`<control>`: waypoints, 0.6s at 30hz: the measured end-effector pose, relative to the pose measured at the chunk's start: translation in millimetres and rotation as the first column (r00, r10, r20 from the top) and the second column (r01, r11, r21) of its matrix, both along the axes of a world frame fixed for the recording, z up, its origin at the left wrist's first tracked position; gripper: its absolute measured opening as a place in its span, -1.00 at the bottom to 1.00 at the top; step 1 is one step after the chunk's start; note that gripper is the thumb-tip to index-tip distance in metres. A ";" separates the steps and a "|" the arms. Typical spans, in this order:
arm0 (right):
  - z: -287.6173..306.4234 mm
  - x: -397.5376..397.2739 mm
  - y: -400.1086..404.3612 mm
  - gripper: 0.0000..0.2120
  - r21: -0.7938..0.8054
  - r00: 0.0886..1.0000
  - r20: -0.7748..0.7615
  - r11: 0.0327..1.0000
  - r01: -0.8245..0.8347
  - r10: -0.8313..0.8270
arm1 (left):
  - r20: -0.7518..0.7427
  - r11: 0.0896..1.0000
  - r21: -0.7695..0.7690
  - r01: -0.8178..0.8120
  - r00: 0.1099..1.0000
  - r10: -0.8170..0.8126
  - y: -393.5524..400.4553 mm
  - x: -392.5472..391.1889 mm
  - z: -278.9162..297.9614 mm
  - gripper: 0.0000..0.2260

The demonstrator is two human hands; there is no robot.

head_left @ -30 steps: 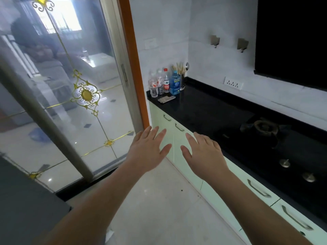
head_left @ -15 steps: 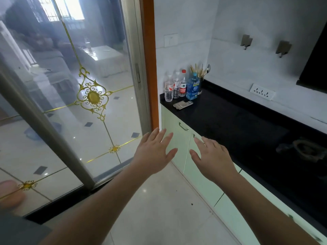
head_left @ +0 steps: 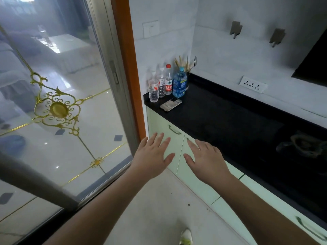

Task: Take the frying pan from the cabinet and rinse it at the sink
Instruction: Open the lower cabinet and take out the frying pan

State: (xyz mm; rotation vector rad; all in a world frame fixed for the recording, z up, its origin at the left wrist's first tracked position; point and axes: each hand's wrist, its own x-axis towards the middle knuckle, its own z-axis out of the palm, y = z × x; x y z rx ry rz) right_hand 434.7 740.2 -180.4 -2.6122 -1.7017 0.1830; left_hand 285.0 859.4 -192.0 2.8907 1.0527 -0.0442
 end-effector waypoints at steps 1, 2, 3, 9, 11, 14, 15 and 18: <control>-5.4 5.7 6.7 -0.43 -0.013 1.000 -0.011 1.000 0.007 -0.007 | -0.010 1.000 -0.012 0.011 1.000 -0.011 8.0 7.2 -4.9 -0.41; -11.3 11.7 14.0 -0.43 -0.022 1.000 -0.023 1.000 0.014 -0.014 | -0.019 0.999 -0.023 0.022 1.000 -0.023 16.0 15.5 -9.5 -0.41; -17.6 18.3 22.1 -0.43 -0.028 0.999 -0.032 0.999 0.023 -0.024 | -0.027 0.999 -0.033 0.033 0.999 -0.034 24.5 24.2 -13.3 -0.40; -58.0 60.4 87.4 -0.43 -0.053 0.996 -0.076 0.998 0.045 -0.049 | -0.058 0.995 -0.094 0.044 0.997 -0.049 85.1 83.2 -37.1 -0.40; -68.7 73.9 108.6 -0.42 -0.073 0.994 -0.097 0.997 0.039 -0.046 | -0.100 0.993 -0.105 0.053 0.993 -0.064 105.3 101.9 -45.0 -0.40; -84.8 94.7 130.8 -0.42 -0.110 0.995 -0.097 0.994 0.016 -0.027 | -0.132 0.990 -0.098 0.101 0.985 -0.113 132.5 123.8 -56.2 -0.38; -89.7 101.1 136.0 -0.41 -0.128 0.995 -0.094 0.992 0.011 -0.023 | -0.128 0.988 -0.098 0.115 0.984 -0.128 141.4 129.4 -60.2 -0.38; -103.1 114.4 149.7 -0.41 -0.170 0.991 -0.123 0.985 0.026 -0.047 | -0.132 0.985 -0.105 0.137 0.980 -0.151 165.4 140.2 -74.1 -0.40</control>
